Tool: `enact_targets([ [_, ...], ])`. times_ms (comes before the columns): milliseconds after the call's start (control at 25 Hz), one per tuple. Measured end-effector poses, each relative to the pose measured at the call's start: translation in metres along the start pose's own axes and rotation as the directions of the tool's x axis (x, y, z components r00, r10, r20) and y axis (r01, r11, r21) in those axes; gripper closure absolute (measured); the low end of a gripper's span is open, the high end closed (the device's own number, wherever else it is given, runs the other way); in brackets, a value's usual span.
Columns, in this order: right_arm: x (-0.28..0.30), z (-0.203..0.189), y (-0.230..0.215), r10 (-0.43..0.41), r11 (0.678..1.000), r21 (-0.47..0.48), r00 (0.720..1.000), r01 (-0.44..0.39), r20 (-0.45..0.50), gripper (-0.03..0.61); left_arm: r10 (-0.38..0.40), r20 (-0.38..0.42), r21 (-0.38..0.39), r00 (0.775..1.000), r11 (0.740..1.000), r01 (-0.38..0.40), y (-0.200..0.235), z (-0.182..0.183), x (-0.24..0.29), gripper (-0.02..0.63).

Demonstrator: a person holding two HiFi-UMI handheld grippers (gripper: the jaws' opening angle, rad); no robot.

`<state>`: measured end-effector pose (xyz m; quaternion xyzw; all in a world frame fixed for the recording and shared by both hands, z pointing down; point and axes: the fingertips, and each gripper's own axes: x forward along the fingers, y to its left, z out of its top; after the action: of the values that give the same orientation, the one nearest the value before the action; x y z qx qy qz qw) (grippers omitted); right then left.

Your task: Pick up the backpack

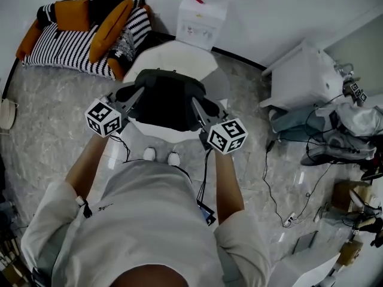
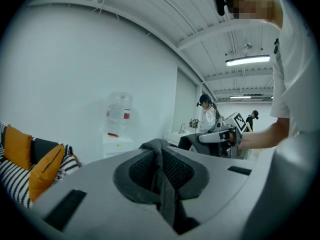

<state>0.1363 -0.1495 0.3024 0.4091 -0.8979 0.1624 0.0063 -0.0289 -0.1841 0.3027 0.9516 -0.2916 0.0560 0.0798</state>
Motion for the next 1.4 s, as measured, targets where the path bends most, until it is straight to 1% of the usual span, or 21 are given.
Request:
enact_targets([
  [480,0.011,0.053,-0.004,-0.012,0.996,-0.087,0.998,0.017,0.058,0.537,-0.025,0.059,0.075,0.998,0.997,0.02,0.016,0.047,0.009,0.584],
  [720,0.023,0.072,-0.012,-0.038,0.993,-0.114,0.997,0.045,0.066,0.537,-0.019,0.078,0.087,0.997,0.996,0.012,0.033,0.063,0.022,0.584],
  [1080,0.034,0.087,-0.027,-0.079,0.988,-0.131,0.995,0.087,0.069,0.537,-0.001,0.082,0.079,0.997,0.997,-0.005,0.049,0.073,0.041,0.583],
  [1400,0.037,0.085,-0.037,-0.091,0.987,-0.128,0.995,0.097,0.051,0.537,-0.008,0.07,0.083,0.998,0.997,0.002,0.053,0.07,0.048,0.583],
])
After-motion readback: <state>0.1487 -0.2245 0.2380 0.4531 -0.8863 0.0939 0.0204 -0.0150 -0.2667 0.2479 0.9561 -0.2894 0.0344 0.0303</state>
